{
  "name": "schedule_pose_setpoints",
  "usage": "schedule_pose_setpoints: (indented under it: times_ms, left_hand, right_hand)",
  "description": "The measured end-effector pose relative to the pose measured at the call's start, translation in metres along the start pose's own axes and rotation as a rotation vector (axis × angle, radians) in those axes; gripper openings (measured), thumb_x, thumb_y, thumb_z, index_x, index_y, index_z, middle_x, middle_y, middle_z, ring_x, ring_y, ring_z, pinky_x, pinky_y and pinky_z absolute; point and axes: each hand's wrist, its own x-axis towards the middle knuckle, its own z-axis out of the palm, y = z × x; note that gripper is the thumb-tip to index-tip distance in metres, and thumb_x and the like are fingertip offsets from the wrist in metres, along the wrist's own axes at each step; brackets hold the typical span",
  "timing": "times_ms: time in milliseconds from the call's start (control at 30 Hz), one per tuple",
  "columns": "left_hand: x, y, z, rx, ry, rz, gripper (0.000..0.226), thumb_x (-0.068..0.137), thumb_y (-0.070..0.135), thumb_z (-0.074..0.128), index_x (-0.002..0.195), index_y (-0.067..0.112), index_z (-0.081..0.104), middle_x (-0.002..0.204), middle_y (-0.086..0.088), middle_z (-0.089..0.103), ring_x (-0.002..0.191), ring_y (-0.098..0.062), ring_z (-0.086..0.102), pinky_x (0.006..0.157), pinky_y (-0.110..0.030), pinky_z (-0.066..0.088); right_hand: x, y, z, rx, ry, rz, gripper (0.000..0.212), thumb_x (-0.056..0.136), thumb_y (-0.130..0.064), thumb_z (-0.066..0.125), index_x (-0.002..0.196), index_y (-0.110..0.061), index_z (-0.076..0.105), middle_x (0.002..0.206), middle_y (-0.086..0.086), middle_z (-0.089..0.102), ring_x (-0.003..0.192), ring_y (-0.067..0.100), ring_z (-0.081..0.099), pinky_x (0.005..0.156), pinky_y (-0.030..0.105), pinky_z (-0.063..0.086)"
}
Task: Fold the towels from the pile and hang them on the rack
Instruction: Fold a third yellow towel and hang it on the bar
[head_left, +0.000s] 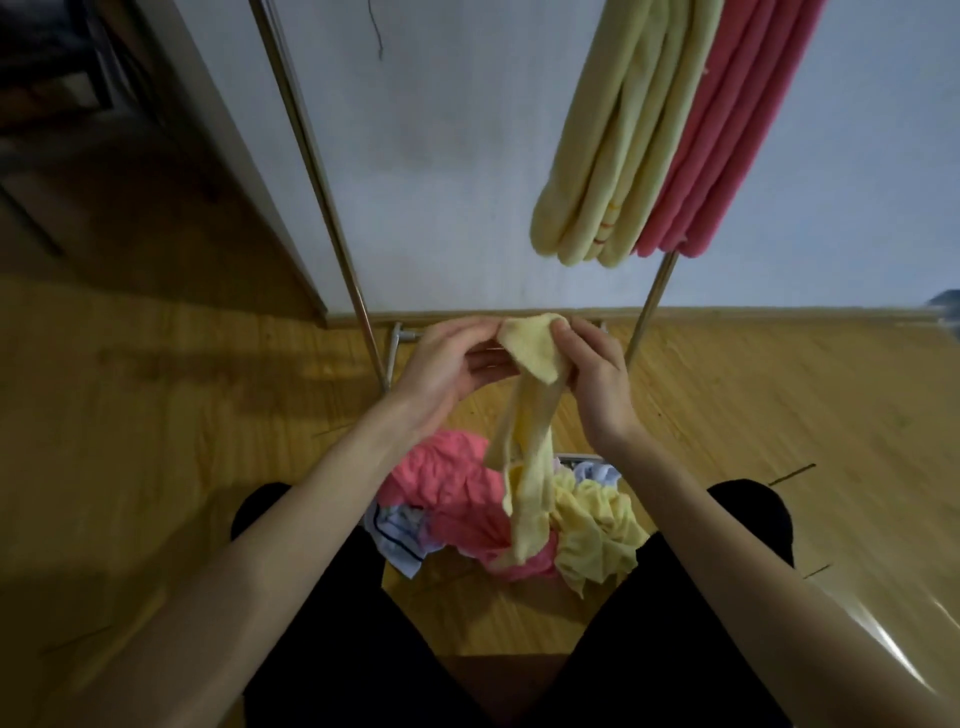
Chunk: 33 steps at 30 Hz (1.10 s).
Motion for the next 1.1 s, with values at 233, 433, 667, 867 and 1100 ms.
schedule_pose_setpoints:
  times_ms: [233,433,667,867,1100]
  left_hand:
    - [-0.028,0.020,0.005,0.379,-0.017,0.233,0.030,0.081,-0.013,0.062,0.106,0.004,0.064,0.095,-0.009,0.068,0.092,-0.019,0.067,0.083,-0.032,0.058]
    - [-0.033,0.039,0.015,0.462,0.040,0.301,0.016,0.092,-0.003,0.051,0.085,0.005,0.063,0.076,-0.006,0.061,0.070,-0.011,0.061,0.064,-0.024,0.054]
    - [-0.031,0.056,0.018,0.616,-0.005,0.375,0.019,0.096,0.010,0.051,0.080,0.008,0.061,0.070,-0.001,0.055,0.068,-0.011,0.050,0.063,-0.025,0.041]
    - [-0.024,0.058,0.026,0.731,0.042,0.460,0.028,0.090,0.026,0.054,0.083,0.001,0.064,0.073,-0.020,0.060,0.070,-0.019,0.053,0.067,-0.039,0.044]
    - [-0.027,0.071,0.023,0.751,0.065,0.485,0.023,0.094,0.017,0.057,0.088,-0.003,0.067,0.083,-0.022,0.064,0.074,-0.017,0.055,0.071,-0.035,0.045]
  right_hand:
    - [-0.002,-0.028,0.008,0.076,0.032,0.134,0.036,0.095,-0.013,0.050,0.067,-0.019,0.073,0.071,-0.005,0.069,0.072,0.007,0.062,0.071,0.024,0.047]
    - [-0.002,-0.049,0.014,-0.104,0.033,0.187,0.019,0.094,-0.022,0.051,0.080,-0.024,0.063,0.092,-0.006,0.058,0.093,0.011,0.055,0.086,0.031,0.042]
    - [0.004,-0.049,0.001,-0.117,-0.051,0.147,0.018,0.096,-0.018,0.050,0.081,-0.014,0.057,0.068,-0.003,0.055,0.062,0.008,0.052,0.056,0.024,0.040]
    - [0.000,-0.057,-0.001,0.023,-0.303,0.078,0.063,0.085,-0.063,0.049,0.108,-0.005,0.059,0.100,0.031,0.055,0.090,0.028,0.055,0.078,0.041,0.043]
    - [0.006,-0.061,-0.002,-0.169,-0.127,-0.285,0.013,0.094,-0.015,0.057,0.089,-0.013,0.069,0.071,-0.005,0.060,0.070,0.012,0.052,0.062,0.030,0.043]
